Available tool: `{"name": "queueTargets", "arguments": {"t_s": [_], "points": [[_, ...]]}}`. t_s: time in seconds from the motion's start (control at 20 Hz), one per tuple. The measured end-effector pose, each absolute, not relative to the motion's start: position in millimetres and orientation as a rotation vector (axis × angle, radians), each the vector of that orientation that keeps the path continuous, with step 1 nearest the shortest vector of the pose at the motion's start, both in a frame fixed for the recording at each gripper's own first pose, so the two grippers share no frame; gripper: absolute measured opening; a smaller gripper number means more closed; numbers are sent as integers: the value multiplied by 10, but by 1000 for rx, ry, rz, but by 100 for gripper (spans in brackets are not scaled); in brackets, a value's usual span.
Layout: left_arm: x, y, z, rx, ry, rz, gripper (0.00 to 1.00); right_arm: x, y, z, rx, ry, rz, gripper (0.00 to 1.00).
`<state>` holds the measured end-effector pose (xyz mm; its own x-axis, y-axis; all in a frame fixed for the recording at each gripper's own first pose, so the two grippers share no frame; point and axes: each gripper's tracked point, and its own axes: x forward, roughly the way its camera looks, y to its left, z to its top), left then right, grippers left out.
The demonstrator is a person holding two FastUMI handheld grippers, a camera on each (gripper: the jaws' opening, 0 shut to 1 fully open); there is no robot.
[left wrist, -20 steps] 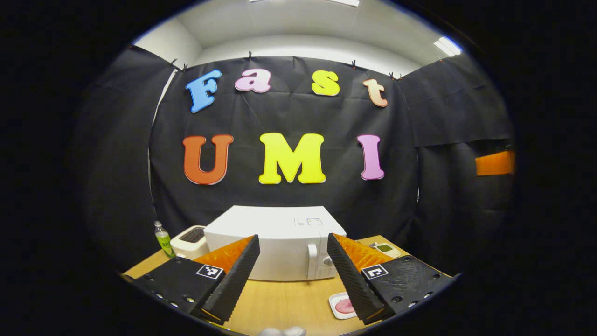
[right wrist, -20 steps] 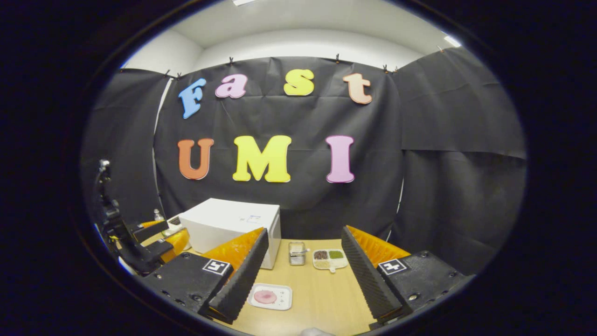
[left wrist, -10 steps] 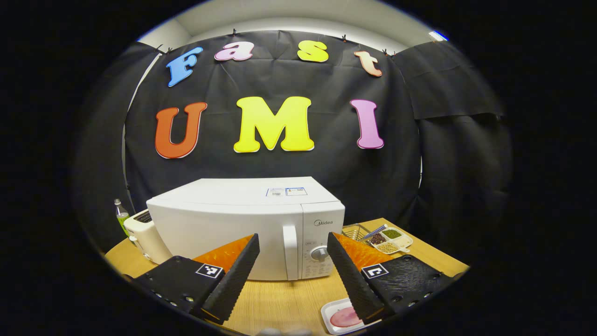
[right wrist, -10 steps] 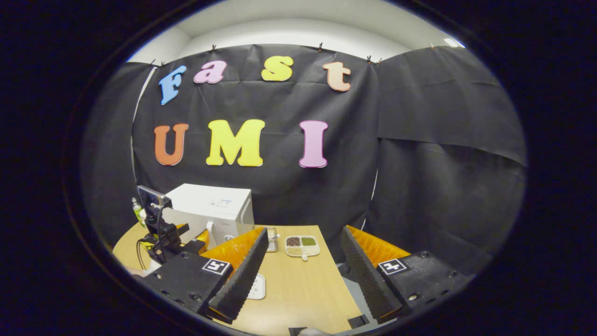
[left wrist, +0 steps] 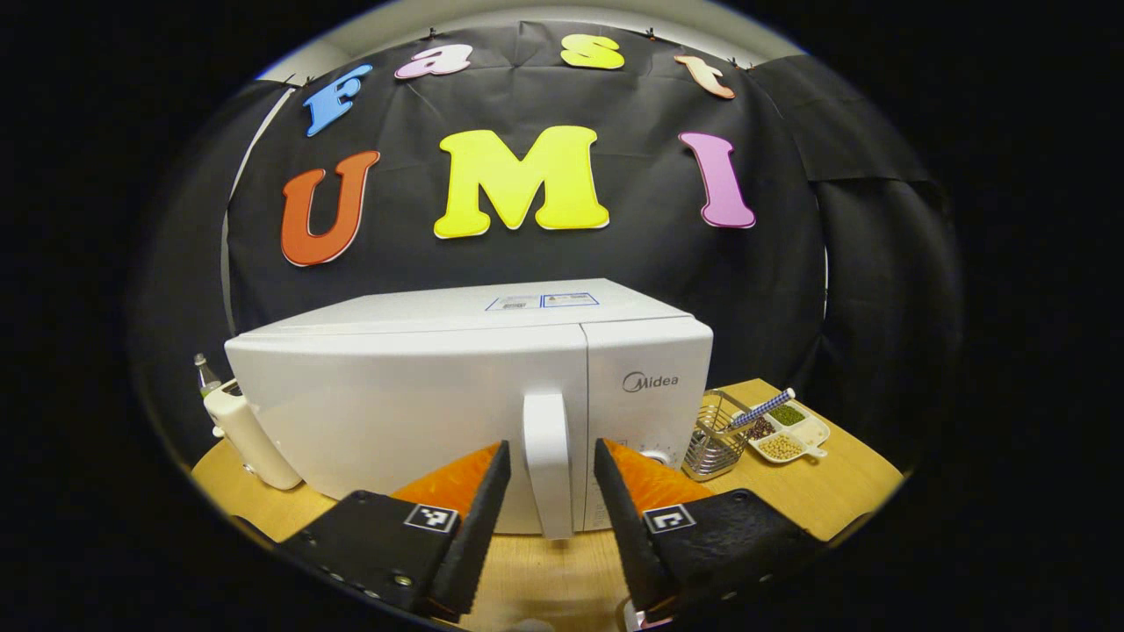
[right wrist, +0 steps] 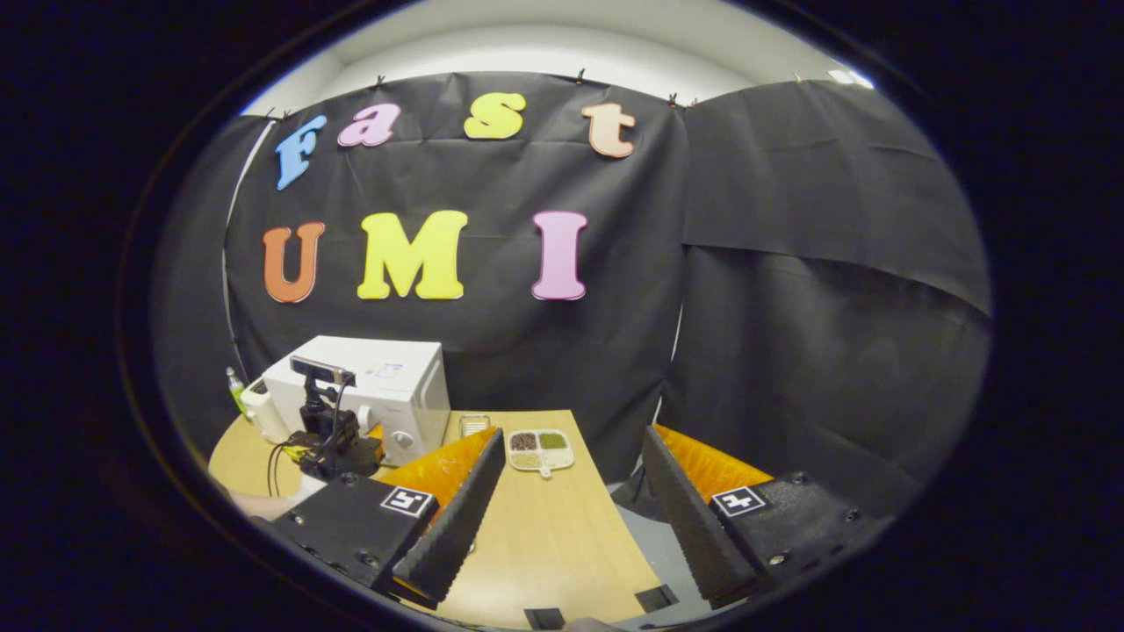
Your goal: Open the microwave oven with the left hand, put the food in, and close the microwave oven.
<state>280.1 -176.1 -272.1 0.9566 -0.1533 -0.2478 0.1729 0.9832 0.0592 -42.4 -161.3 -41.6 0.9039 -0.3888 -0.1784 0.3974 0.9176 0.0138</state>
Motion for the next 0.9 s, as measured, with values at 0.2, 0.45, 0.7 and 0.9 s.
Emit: {"name": "queueTargets", "arguments": {"t_s": [0.2, 0.45, 0.7, 0.9], "points": [[2838, -1738, -2876, 75, 273, -159, 28, -500, -1605, -420, 31, 180, -414, 100], [2790, -1735, -2870, 20, 306, -205, 15, -551, -1535, -400, 21, 184, -402, 100], [2632, -1699, -2848, 5, 305, -216, 12, -598, -1432, -278, 13, 147, -387, 100], [2127, -1475, -2858, 38, 280, -254, 12, -599, -1340, -344, 35, 147, -365, 100]]}}
